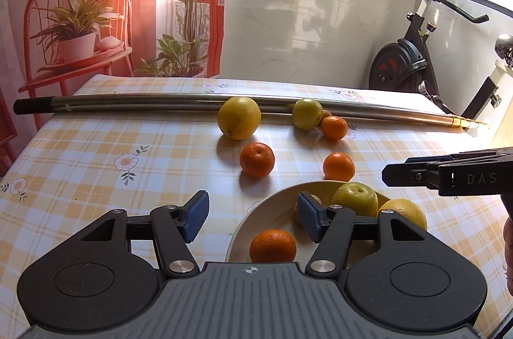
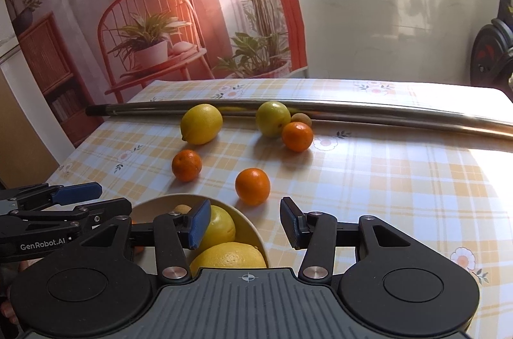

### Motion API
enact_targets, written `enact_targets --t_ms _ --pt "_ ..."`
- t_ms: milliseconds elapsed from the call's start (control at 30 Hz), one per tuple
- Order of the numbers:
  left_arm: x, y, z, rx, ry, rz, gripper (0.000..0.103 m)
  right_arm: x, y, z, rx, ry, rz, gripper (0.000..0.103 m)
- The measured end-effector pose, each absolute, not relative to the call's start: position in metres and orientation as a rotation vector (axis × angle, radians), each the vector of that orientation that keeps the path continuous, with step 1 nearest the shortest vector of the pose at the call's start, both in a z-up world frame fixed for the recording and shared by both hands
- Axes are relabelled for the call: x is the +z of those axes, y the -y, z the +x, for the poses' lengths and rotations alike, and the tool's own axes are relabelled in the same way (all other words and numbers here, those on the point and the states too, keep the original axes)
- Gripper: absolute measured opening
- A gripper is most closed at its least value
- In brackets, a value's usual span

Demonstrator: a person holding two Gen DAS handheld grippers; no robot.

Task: Organize fruits
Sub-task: 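Open both tools over the plate and lift them away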

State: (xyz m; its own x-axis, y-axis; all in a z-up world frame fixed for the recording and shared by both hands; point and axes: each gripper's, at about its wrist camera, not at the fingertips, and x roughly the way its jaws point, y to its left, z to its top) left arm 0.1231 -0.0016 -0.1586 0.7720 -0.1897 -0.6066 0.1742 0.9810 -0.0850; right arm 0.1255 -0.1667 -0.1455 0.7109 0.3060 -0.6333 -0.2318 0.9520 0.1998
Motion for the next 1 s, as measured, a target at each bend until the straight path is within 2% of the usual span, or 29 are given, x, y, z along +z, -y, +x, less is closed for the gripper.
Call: enact_targets --t_ms 667,1000 --pt "-0.156 -0.008 0.125 -0.174 -0.647 -0.049 0.065 -0.137 0.171 0.122 0.278 -0.684 0.116 0.045" --pt "-0.134 -0.032 0.145 -0.147 -0.593 -0.067 0.065 -0.126 0.185 0.128 0.234 -0.633 0.108 0.045"
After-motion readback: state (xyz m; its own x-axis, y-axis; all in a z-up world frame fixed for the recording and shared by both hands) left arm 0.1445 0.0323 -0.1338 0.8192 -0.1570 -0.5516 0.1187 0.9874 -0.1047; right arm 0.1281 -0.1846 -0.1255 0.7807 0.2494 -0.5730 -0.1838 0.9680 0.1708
